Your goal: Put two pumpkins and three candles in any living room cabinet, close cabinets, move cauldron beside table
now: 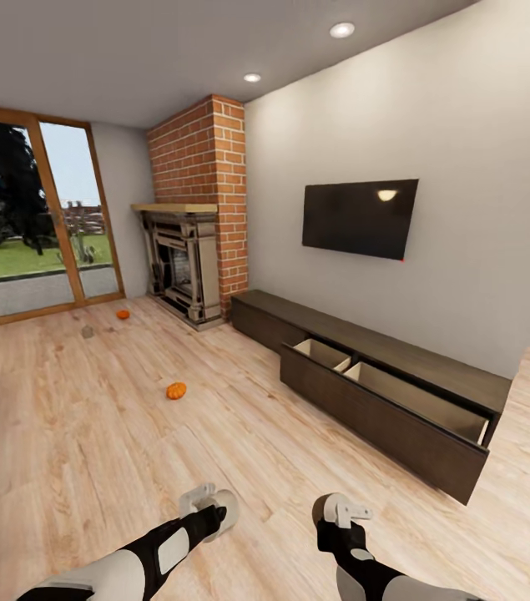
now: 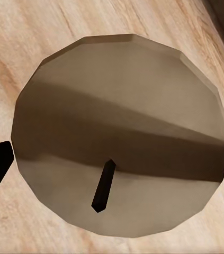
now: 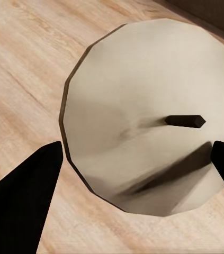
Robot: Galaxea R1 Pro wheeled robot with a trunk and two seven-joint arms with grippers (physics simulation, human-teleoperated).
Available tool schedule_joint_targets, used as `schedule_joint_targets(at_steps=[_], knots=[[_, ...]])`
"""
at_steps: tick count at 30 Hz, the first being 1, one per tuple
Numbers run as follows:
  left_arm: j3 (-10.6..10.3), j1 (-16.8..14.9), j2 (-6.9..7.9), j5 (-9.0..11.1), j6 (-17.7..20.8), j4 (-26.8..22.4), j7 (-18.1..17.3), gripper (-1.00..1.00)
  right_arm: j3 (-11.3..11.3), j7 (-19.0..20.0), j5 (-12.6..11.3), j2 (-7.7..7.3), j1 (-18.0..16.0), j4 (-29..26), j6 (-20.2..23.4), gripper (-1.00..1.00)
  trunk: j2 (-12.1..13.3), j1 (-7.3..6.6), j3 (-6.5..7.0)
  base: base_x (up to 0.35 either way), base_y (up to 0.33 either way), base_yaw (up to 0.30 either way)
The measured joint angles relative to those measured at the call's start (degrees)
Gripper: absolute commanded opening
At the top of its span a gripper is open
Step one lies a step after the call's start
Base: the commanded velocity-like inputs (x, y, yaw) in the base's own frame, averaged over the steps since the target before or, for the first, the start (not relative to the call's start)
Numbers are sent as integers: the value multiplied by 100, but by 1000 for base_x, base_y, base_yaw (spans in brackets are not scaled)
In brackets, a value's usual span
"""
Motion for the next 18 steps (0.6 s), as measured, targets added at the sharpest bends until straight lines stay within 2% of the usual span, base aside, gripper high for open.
schedule_joint_targets(at_steps=[18], knots=[[-1, 0, 8, 0, -1, 1, 0, -100, 3, 1, -1, 1, 3, 5, 12, -100, 722, -395, 163, 0, 0, -1]])
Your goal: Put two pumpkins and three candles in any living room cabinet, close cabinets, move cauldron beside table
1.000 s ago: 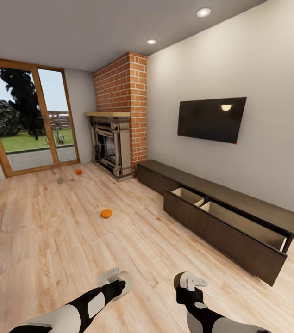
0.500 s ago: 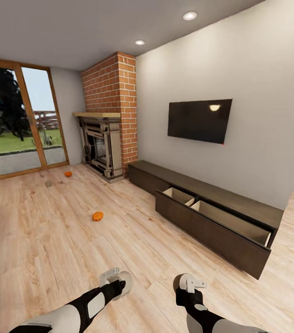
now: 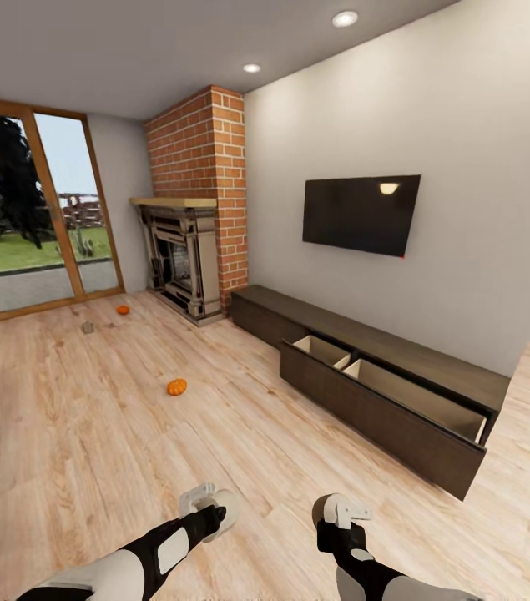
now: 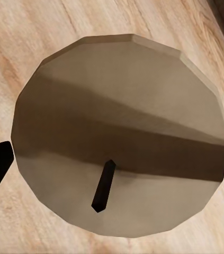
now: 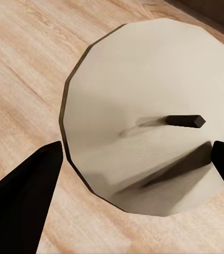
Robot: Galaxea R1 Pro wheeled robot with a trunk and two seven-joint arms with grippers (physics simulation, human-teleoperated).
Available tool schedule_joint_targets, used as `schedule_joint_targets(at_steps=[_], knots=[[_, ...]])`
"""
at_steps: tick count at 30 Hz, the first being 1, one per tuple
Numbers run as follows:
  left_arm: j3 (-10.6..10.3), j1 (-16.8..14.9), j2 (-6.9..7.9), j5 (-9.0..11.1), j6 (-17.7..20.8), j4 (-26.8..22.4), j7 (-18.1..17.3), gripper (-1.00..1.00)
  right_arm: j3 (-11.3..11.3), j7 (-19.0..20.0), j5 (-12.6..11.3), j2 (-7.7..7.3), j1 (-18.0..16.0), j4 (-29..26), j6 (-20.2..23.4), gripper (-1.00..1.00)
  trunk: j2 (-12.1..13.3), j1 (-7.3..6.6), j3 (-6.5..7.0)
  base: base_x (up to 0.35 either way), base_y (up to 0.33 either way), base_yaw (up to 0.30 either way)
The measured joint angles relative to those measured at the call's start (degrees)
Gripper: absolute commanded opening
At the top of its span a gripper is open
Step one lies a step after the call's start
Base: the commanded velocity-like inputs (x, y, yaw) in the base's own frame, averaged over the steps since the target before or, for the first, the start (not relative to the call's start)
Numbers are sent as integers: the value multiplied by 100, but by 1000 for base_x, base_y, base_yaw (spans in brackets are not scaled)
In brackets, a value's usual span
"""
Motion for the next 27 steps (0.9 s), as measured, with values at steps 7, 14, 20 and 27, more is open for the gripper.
schedule_joint_targets(at_steps=[7, 14, 20, 27], knots=[[0, 0, 1, 0, 1, 0, 0, -100, 3, 0, -1, 2, 4, 1, 0, -100, 281, -154, 60, 0, 0, 0], [0, 0, 1, 0, 8, 0, 0, -100, 1, 0, 0, 4, 16, 2, 0, -100, 562, -308, 119, 0, 0, 0], [0, 0, 1, 0, 9, 0, 0, -100, -2, 0, 0, 1, 18, 2, 0, -100, 802, -439, 172, 0, 0, 0], [1, 0, -8, 0, 9, 0, 0, -100, 2, 0, 3, 5, 18, 2, 0, -100, 1083, -593, 261, 0, 0, 0]])
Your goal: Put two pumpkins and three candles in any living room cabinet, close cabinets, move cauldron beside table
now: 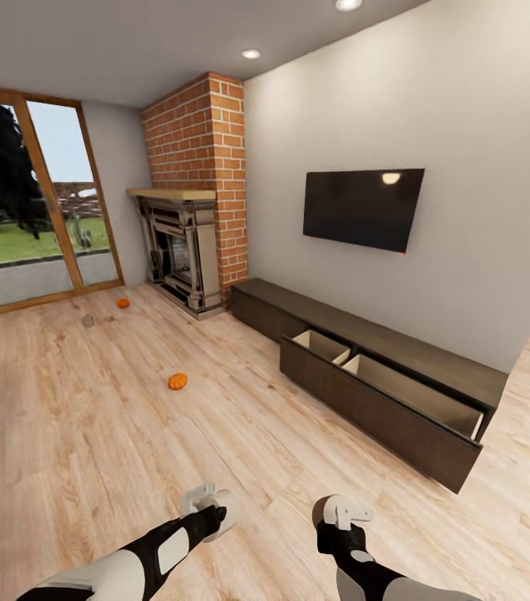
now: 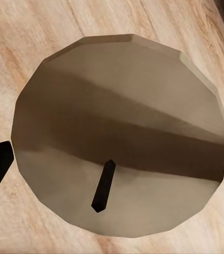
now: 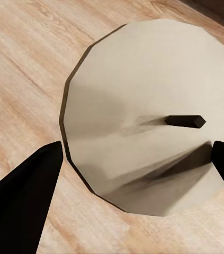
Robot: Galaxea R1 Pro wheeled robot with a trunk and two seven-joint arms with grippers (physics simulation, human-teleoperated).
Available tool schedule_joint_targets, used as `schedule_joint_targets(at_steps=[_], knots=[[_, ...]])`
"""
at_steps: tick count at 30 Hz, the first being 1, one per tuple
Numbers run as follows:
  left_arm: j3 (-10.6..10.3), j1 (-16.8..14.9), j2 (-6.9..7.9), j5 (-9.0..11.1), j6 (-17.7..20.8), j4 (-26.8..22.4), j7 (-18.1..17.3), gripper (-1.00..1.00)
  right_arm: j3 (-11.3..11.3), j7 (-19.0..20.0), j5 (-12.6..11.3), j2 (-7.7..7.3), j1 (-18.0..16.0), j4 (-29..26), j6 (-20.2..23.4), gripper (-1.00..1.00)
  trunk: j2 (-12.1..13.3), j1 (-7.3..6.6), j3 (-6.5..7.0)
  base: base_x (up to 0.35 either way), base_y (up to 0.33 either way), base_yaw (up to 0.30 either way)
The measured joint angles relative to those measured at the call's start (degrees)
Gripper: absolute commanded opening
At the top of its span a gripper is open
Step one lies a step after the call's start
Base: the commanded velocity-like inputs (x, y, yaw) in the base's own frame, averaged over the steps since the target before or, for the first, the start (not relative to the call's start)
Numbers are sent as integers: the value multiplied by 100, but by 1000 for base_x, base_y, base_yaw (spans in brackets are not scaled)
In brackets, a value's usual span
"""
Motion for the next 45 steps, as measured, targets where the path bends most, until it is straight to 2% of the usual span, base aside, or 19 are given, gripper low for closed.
schedule_joint_targets(at_steps=[17, 45], knots=[[0, 0, -16, 0, 6, 1, 0, -100, 6, 0, 2, 1, 35, 0, -3, -100, 682, -374, 302, 0, 0, -18], [-3, 0, -51, -1, 7, 3, 2, -100, -6, 0, -4, 1, 37, 2, -5, -100, 1807, -989, 806, 0, 0, -251]])
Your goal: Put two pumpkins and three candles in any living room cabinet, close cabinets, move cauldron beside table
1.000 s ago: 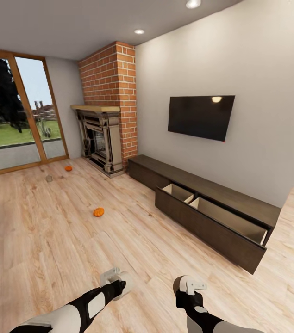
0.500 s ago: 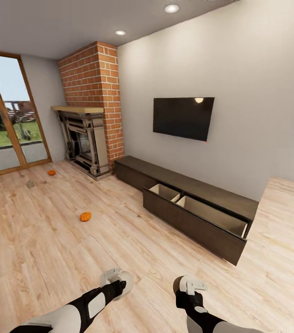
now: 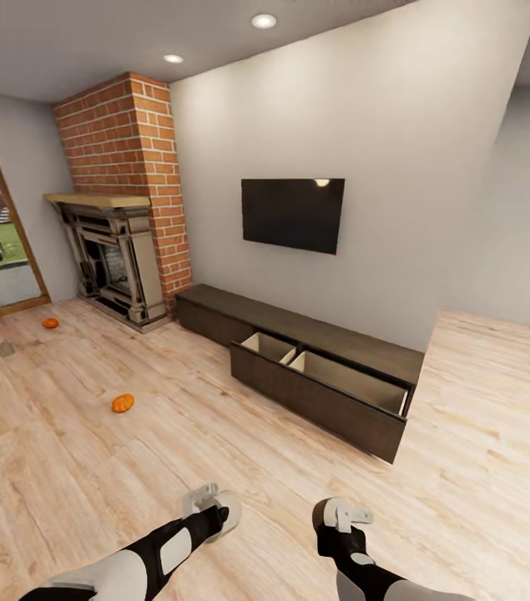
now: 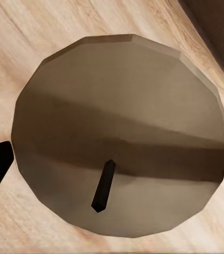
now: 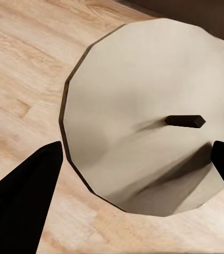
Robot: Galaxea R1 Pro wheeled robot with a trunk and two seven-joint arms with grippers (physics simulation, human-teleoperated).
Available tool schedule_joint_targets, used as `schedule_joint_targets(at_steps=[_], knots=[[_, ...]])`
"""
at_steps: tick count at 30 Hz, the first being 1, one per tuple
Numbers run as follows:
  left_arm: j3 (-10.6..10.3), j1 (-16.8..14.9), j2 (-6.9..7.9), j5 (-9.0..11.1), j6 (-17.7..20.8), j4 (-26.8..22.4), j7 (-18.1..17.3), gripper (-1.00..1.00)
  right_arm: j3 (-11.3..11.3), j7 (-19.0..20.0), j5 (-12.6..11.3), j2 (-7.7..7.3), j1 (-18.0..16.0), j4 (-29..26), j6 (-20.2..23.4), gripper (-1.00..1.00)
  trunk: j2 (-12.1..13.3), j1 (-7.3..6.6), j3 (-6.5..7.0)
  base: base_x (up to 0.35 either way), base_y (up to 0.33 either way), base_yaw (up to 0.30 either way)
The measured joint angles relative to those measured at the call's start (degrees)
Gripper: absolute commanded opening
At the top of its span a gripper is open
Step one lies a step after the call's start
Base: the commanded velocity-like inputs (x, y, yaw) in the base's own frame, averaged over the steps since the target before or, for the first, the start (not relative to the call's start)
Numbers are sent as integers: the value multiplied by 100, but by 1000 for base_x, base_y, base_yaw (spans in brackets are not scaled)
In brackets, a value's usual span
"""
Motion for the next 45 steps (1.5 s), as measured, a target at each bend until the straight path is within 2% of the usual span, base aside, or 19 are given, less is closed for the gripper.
schedule_joint_targets(at_steps=[16, 28, 32, 34, 37, 45], knots=[[2, 0, -9, 1, -1, -2, 5, -100, 10, 0, 9, 2, 1, -2, 3, -100, 642, -352, 313, 0, 0, -189], [2, 1, -52, 1, -2, -3, 6, -100, 4, 0, 3, -2, -1, -2, -4, -100, 1125, -616, 533, 0, 0, -30], [4, 34, 15, 6, -7, 0, 19, -100, 3, 0, 4, -5, 0, -7, -4, -100, 1286, -704, 605, 0, 0, 0], [1, 313, 178, 1, -17, 83, 22, -100, 1, 1, 3, -6, 0, -9, -4, -100, 1367, -748, 640, 0, 0, 0], [-2, 439, 315, -7, -16, 3, 20, -100, 0, 1, 1, -11, 0, -9, -10, -100, 1487, -814, 694, 0, 0, 0], [2, 499, 367, -8, -18, -3, 14, -100, -1, 1, 0, -14, 6, -9, -22, -100, 1809, -990, 840, 0, 0, -7]])
